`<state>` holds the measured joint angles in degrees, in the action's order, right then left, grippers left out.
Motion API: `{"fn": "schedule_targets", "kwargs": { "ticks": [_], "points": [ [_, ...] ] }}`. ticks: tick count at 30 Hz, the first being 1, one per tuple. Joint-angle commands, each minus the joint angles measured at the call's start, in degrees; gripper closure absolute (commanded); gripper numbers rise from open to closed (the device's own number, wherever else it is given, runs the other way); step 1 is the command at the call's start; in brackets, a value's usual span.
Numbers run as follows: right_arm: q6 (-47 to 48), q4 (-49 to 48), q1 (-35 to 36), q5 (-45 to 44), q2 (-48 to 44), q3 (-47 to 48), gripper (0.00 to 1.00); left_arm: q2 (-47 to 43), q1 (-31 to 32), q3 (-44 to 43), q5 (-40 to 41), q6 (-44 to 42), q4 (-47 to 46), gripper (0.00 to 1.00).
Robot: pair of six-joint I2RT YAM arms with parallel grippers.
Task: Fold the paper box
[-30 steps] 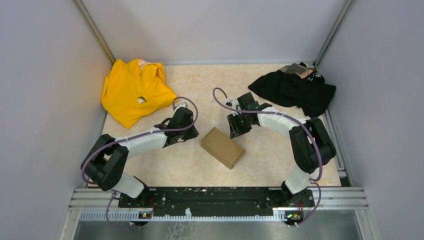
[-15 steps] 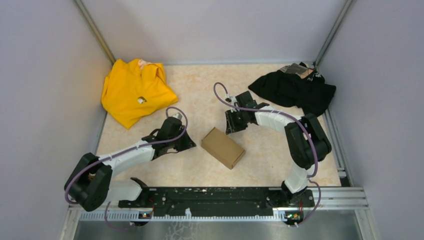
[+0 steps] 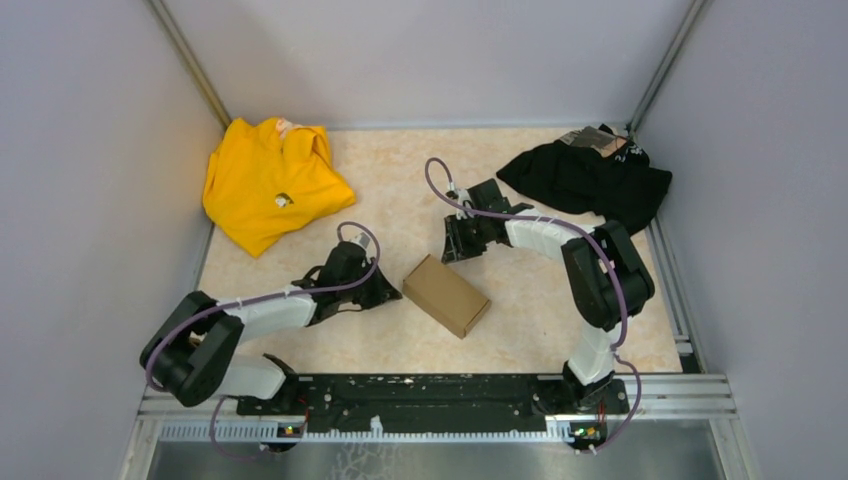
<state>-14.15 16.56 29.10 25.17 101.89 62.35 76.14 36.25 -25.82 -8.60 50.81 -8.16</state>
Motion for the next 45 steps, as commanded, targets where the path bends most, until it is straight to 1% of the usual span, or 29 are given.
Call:
{"fn": "schedule_targets", "kwargs": {
  "ticks": [1,9,15,21,31,33,36,41,45],
  "points": [
    [-0.5,-2.9,-0.1,2.0,-0.6,-0.1,0.69,3.1,0.1,-0.4,-1.6,0.6,-5.6,1.0],
    [-0.7,-2.5,0.8,3.7,-0.6,-2.4,0.7,6.2,0.2,-2.3,0.9,-1.1,-4.7,1.0],
    [-2.2,-3.0,4.1,1.3,-2.5,-6.3,0.7,9.5,0.2,-6.0,3.6,-3.2,-3.3,1.0],
    [-4.6,-5.0,6.2,-0.1,-3.7,-9.1,0.72,12.9,0.1,-9.3,2.4,-3.8,-4.3,1.0],
    [-4.5,-3.4,7.5,-2.6,-1.1,-5.9,0.72,15.6,1.5,-12.6,-0.8,-4.2,-5.4,1.0],
    [-4.0,-2.0,7.5,-4.2,-0.8,-5.4,0.72,15.0,1.6,-12.8,-0.5,-4.4,-4.3,1.0],
    [-3.2,-0.3,7.0,-7.0,-1.6,-5.8,0.72,11.5,1.3,-11.1,2.6,-5.4,-0.9,1.0],
    [-3.4,-0.6,4.1,-8.3,-2.3,-7.4,0.72,4.3,0.0,-7.5,5.2,-5.5,3.5,1.0],
    [-3.0,0.1,2.8,-9.0,-1.7,-6.3,0.72,1.6,-0.4,-5.5,6.4,-5.2,5.1,1.0]
  ]
}}
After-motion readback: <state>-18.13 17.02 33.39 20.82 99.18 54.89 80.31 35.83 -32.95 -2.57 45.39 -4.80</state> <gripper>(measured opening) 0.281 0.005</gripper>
